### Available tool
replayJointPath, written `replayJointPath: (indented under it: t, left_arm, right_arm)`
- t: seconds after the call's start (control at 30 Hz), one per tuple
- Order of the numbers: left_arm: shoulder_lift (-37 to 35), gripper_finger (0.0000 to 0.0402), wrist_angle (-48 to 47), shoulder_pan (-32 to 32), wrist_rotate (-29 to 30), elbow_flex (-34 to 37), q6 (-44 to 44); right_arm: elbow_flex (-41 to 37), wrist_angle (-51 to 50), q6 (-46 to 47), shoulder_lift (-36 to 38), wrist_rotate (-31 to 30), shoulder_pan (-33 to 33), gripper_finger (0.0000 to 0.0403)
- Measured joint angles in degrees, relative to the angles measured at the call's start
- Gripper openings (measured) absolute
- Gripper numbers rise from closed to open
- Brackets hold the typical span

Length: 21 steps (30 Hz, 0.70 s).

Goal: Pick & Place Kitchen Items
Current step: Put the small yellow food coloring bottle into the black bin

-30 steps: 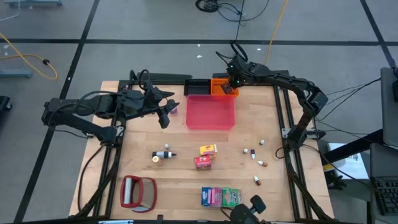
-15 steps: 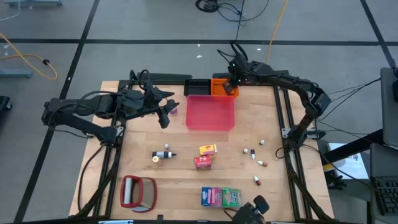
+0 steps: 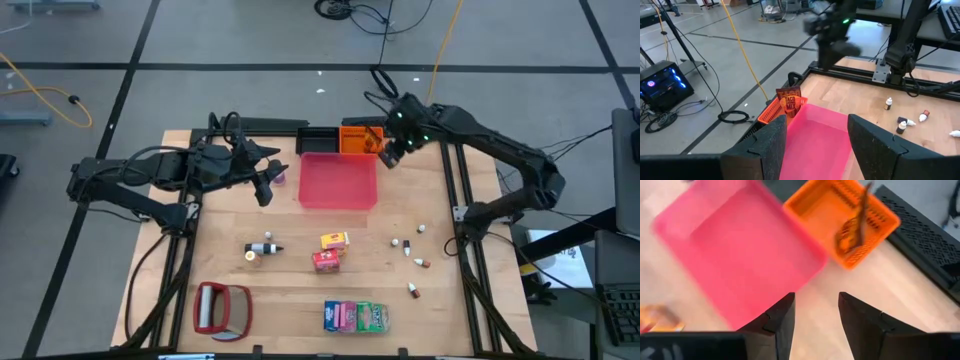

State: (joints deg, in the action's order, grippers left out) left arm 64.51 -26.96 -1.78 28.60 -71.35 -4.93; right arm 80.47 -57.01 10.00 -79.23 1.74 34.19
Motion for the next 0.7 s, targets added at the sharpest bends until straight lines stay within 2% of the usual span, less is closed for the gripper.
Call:
replayJointPath:
  t: [0.27, 0.5, 0.7]
  left_arm:
    - [0.0, 0.0212, 0.0, 0.0, 0.0, 0.0, 0.0]
    - [0.0, 0.0212, 0.0, 0.0, 0.0, 0.0, -0.1]
    - [0.0, 0.0212, 0.0, 0.0, 0.0, 0.0, -0.1]
  right_arm:
    - [0.0, -9.5, 6.3, 7.0, 0.1, -10.6, 0.0138]
    - [-0.1, -22.9, 15.3, 8.2, -0.2, -21.3, 0.0141]
    - [-4.2, -23.5, 23.9, 8.4, -0.2, -29.3, 0.0141]
